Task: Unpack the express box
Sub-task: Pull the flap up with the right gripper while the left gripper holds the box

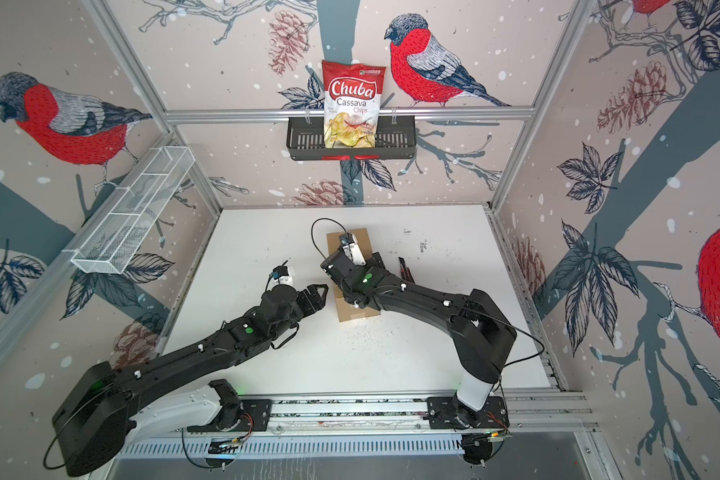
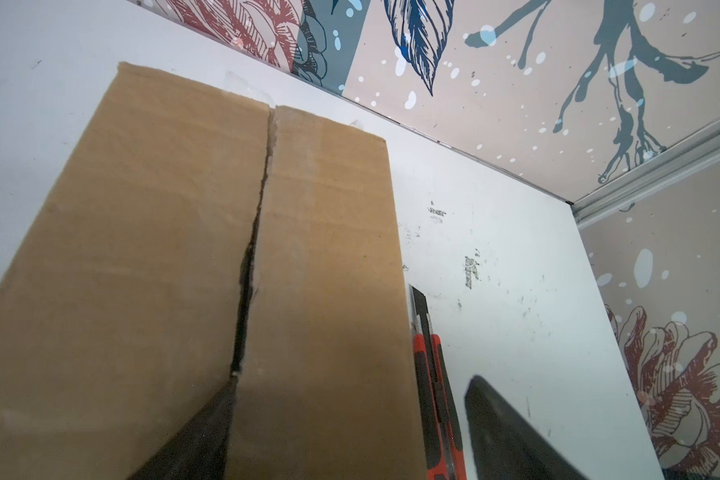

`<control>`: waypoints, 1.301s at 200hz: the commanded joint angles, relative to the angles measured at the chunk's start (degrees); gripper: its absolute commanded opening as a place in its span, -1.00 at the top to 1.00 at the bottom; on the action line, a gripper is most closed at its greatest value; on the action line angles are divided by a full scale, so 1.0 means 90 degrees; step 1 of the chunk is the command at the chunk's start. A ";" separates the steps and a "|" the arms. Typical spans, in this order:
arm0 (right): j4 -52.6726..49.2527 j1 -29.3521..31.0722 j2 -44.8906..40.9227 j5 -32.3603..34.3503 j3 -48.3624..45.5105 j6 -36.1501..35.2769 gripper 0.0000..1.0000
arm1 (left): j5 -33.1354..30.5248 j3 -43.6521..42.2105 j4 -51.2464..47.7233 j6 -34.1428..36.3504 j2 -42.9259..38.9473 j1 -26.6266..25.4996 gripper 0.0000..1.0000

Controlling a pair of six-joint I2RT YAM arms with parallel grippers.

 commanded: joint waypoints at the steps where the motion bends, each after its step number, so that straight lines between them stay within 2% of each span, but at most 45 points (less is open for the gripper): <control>1: -0.0458 -0.0070 0.0048 -0.0088 0.0036 0.0067 -0.56 | -0.0005 0.0073 0.0192 0.0088 0.0031 0.0007 -0.54; 134: -0.0658 -0.0237 -0.0211 -0.0689 0.0188 0.0106 -0.21 | 0.0166 0.0407 0.0425 0.0166 0.0433 0.0007 -0.51; 199: -0.0579 -0.0116 -0.0495 -0.0854 -0.0090 -0.0169 -0.20 | 0.0434 0.1214 0.0792 0.0795 0.1105 0.0007 -0.66; 260: -0.0477 -0.0028 -0.0817 -0.0865 -0.0381 -0.0277 -0.26 | 0.0813 0.1799 0.0773 0.0914 0.2134 0.0007 -0.61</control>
